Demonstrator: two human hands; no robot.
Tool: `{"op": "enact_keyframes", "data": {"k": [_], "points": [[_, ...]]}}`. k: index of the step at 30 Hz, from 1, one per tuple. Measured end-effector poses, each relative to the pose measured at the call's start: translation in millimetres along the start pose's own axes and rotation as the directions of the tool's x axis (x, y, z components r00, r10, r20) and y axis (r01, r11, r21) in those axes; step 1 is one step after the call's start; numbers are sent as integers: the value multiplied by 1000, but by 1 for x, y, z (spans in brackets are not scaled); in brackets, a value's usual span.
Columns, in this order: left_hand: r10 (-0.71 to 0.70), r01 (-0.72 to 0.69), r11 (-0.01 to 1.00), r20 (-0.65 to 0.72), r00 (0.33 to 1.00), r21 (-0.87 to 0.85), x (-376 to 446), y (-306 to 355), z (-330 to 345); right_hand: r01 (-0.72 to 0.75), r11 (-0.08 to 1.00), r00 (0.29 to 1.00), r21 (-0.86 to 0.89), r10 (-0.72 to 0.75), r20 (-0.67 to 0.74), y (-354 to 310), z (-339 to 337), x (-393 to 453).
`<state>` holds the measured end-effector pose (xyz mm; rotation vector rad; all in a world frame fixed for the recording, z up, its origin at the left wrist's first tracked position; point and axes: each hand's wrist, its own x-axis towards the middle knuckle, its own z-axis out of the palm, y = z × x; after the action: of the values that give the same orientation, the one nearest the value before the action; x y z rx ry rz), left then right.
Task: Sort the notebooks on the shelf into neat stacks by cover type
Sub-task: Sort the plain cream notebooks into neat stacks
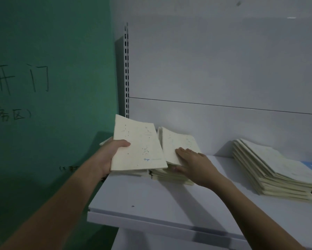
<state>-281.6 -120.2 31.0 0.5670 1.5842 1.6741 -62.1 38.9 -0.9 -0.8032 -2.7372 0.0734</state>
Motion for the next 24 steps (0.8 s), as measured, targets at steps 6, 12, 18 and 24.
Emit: {"op": "enact_keyframes", "data": {"k": [6, 12, 18, 24], "points": [[-3, 3, 1000, 25, 1000, 10, -4, 0, 4, -56, 975, 997, 216, 68, -48, 6, -6, -5], [26, -26, 1000, 55, 998, -12, -8, 3, 13, 25, 818, 860, 574, 275, -429, 4, -27, 3], [41, -33, 996, 95, 995, -85, -13, -4, 46, 144, 899, 850, 414, 103, -517, -29, -30, -3], [-39, 73, 979, 178, 983, -191, -15, -2, 67, 262, 937, 930, 232, -181, -320, -56, -11, -14]]}}
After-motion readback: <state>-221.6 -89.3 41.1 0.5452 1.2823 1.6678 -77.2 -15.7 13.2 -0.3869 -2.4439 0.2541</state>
